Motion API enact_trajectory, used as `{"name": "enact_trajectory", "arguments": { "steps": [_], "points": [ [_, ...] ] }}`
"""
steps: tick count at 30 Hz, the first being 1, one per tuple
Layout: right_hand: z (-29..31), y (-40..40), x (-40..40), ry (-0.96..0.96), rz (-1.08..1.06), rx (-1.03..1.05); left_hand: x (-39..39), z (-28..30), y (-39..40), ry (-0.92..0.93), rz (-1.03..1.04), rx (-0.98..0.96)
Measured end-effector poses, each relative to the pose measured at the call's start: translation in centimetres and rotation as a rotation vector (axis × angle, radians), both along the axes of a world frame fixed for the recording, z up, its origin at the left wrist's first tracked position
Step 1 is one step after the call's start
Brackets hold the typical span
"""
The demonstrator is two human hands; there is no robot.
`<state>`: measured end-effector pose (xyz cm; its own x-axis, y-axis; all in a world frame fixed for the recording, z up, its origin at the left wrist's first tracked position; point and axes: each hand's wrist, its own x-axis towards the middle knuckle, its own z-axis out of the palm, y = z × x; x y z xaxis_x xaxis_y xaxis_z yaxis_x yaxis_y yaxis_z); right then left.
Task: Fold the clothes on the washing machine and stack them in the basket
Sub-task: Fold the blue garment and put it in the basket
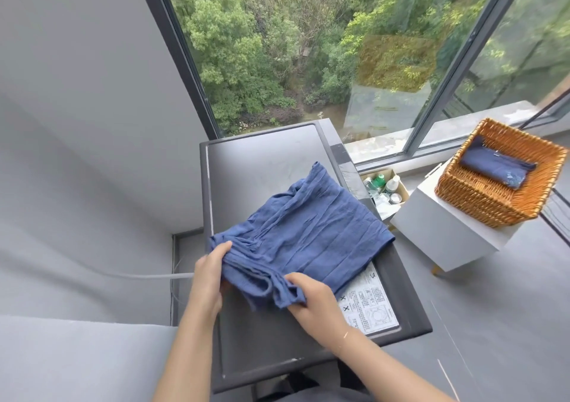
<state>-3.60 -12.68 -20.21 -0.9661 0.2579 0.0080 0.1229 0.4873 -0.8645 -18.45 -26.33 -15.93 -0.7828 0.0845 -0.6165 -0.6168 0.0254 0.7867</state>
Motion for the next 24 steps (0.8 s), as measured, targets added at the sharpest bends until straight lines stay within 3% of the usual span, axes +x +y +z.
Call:
{"name": "enact_trajectory", "arguments": {
  "steps": [3, 6, 8, 10, 12, 14, 17, 21, 24],
  "points": [
    [2.2, 3.7, 0.1, 0.044, -0.173, -0.245, -1.7, 2.5, 5.6, 0.001, -0.138, 0.071],
    [2.4, 8.3, -0.4, -0.04, -0.382, -0.537, -2.5, 4.3, 12.0, 0.024, -0.242, 0.08],
    [1.5, 11.3, -0.5, -0.106, -0.536, -0.593, -2.7, 4.3, 15.5, 0.021, -0.371, 0.032],
    [0.4, 13.7, -0.2, -0.185, -0.711, -0.51, -3.3, 2.2, 17.4, 0.133, -0.489, -0.157],
    [0.2, 14.3, 0.8, -0.218, -0.828, -0.451, -4.2, 0.2, 17.1, 0.41, -0.523, -0.472],
    [0.2, 14.0, 1.6, -0.243, -0.88, -0.491, -5.4, -1.2, 16.5, 0.596, -0.524, -0.665],
    [-0.2, 12.7, 1.7, -0.296, -0.913, -0.672, -7.2, -2.1, 16.3, 0.561, -0.668, -0.832],
    [-0.5, 12.4, -0.3, -0.271, -0.889, -0.863, -7.6, -2.4, 16.8, 0.404, -0.878, -0.642],
    [-0.2, 13.0, -2.0, -0.308, -0.874, -0.737, -6.8, -3.0, 16.8, 0.344, -0.847, -0.538]
  ]
}}
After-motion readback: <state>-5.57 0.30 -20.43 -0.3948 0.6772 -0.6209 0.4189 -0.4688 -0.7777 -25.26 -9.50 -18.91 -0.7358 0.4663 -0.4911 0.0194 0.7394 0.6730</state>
